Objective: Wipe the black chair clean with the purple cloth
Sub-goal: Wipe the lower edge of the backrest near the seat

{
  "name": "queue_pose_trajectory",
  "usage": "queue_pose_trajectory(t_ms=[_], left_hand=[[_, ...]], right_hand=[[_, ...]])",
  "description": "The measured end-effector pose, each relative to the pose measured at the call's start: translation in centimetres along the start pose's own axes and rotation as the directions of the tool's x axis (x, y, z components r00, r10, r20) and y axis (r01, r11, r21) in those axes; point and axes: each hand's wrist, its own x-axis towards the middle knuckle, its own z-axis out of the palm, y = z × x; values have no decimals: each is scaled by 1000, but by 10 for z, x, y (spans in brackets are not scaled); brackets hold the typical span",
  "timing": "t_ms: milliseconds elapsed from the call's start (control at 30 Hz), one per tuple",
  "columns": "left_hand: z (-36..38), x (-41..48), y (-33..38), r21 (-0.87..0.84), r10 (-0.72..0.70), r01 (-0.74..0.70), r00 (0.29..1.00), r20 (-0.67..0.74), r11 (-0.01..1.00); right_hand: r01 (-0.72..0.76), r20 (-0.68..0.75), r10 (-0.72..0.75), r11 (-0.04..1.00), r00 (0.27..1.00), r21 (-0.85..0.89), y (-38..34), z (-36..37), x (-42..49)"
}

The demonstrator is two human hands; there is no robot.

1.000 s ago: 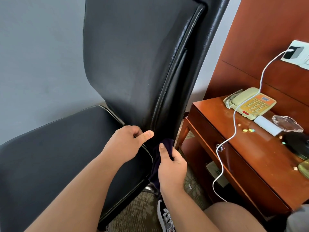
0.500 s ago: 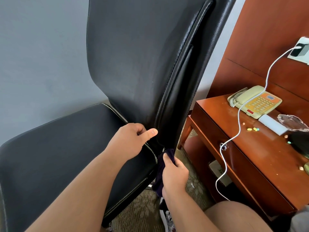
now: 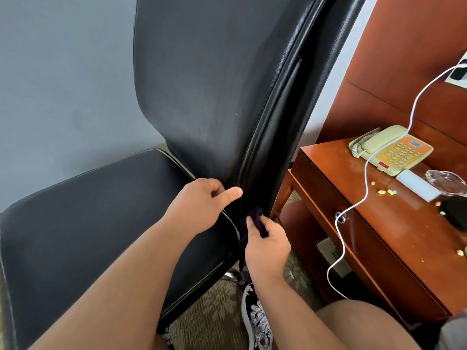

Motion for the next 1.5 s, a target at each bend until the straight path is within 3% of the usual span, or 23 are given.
queue_pose_trajectory(t_ms=[67, 133, 200, 300, 433, 533, 633, 700, 867, 933, 1033, 1133, 1167, 1200, 1267, 1367, 1500], left_hand=[[0, 0, 1, -8, -5, 5, 1000, 5, 1000], [-1, 0, 0, 6, -9, 9, 1000, 7, 1000], [-1, 2, -1, 16, -9, 9, 1000, 5, 1000], [0, 2, -2, 12, -7, 7, 1000, 11, 1000], [0, 3, -3, -5, -1, 1, 1000, 15, 1000], [1, 3, -3, 0, 3, -4, 1000, 11, 1000], [1, 3, -2, -1, 12, -12, 1000, 22, 1000], [0, 3, -2, 3, 12, -12, 1000, 23, 1000], [0, 6, -4, 0, 30, -30, 999, 15, 1000], [1, 6, -4, -4, 26, -26, 1000, 16, 1000], [3, 3, -3, -2, 21, -21, 1000, 0, 1000], [4, 1, -2, 7, 17, -17, 1000, -20, 1000], [4, 1, -2, 7, 14, -14, 1000, -21, 1000], [4, 1, -2, 7, 14, -14, 1000, -21, 1000], [4, 1, -3, 14, 15, -15, 1000, -17, 1000], [4, 3, -2, 14, 21, -20, 1000, -15, 1000], [3, 2, 0, 20, 19, -18, 1000, -23, 1000]], right_hand=[[-126, -40, 125, 991, 991, -39, 17, -6, -4], [-152, -109, 142, 984, 984, -94, 27, -17, -8], [-5, -93, -18, 970, 995, -244, 33, -24, -10], [281, 48, -291, 848, 956, -450, 39, -23, -4], [387, 114, -398, 722, 910, -574, 41, -18, 15], [373, 139, -374, 683, 917, -627, 51, -13, 22], [205, 161, -127, 662, 979, -721, 71, -14, 16], [103, 125, -16, 678, 992, -728, 76, -15, 10], [333, 74, -342, 807, 937, -488, 42, -3, 3], [343, 2, -378, 836, 926, -428, 36, -1, 9], [255, 70, -259, 805, 963, -536, 52, -5, 18], [-14, 99, 107, 746, 989, -665, 71, -11, 25], [-64, 76, 153, 742, 985, -667, 74, -12, 25], [-53, 68, 130, 749, 989, -661, 76, -12, 24], [100, 96, -51, 778, 994, -620, 73, -8, 19], [327, 141, -296, 814, 945, -481, 59, -2, 11], [447, 99, -451, 785, 887, -430, 42, 2, 16]])
